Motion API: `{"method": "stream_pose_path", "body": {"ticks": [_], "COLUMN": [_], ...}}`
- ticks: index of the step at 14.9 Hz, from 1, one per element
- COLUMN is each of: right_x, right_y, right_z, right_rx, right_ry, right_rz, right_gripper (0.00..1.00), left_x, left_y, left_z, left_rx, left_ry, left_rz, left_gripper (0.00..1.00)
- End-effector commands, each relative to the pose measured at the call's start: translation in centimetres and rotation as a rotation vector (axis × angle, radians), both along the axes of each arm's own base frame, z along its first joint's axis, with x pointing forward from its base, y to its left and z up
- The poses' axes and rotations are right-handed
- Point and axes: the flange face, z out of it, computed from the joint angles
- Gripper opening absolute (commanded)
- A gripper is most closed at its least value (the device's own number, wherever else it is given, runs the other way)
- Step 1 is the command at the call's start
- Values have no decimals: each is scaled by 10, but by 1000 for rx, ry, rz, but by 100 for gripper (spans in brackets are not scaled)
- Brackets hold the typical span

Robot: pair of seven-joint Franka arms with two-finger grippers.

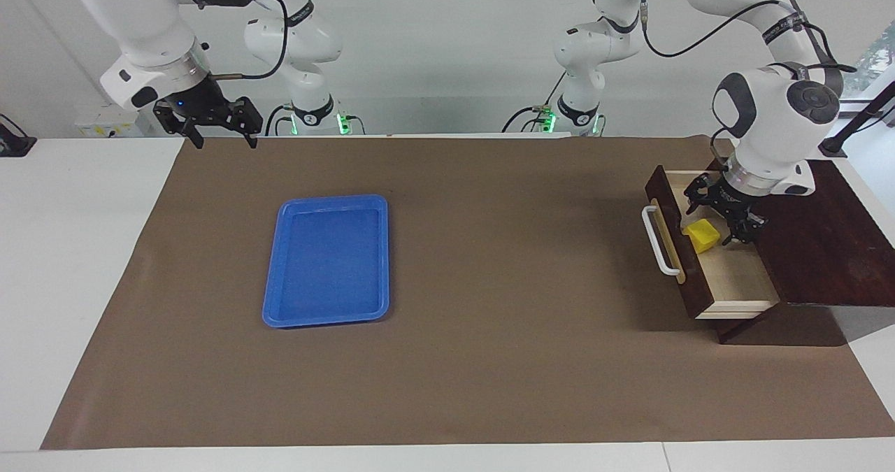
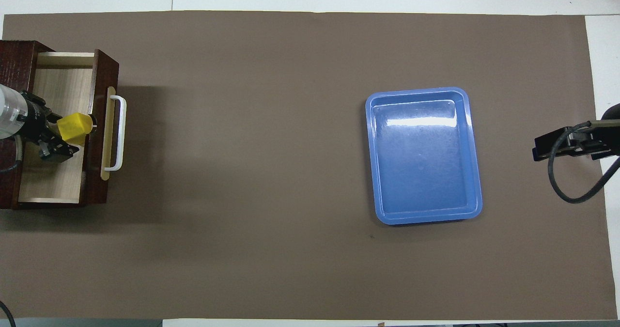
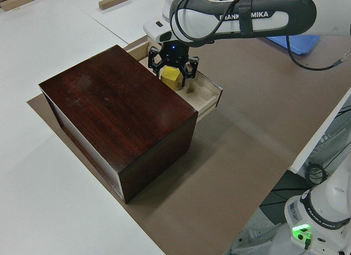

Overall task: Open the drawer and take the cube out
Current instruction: 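Reach into the open drawer and grasp the yellow cube with the left gripper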

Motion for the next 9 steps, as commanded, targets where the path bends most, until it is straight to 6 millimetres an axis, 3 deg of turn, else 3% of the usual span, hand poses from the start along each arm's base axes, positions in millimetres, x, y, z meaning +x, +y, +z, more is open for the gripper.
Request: {"method": "stream_pose_path", "body": {"ticks": [1, 2, 3, 6, 9], "right_x": [-8, -8, -8, -8, -8], "right_y": [-4, -4, -4, -5, -5], "right_z": [1, 1, 0, 0, 0], "right_rx": [-16, -16, -16, -16, -16], "right_ry": [1, 1, 2, 2, 2], "right_rz": [11, 11, 11, 9, 9], "right_gripper": [100, 100, 100, 100, 100], "left_x": [-2, -2, -1, 7, 24], "left_y": [-2, -3, -3, -3, 1], "left_z": [-2, -1, 0, 17, 62], "left_rx": [-11, -11, -11, -10, -21], "left_ry": [-11, -10, -9, -4, 30], "left_rz": [1, -5, -8, -7, -66], "left_gripper": [46, 27, 1, 0, 0]}}
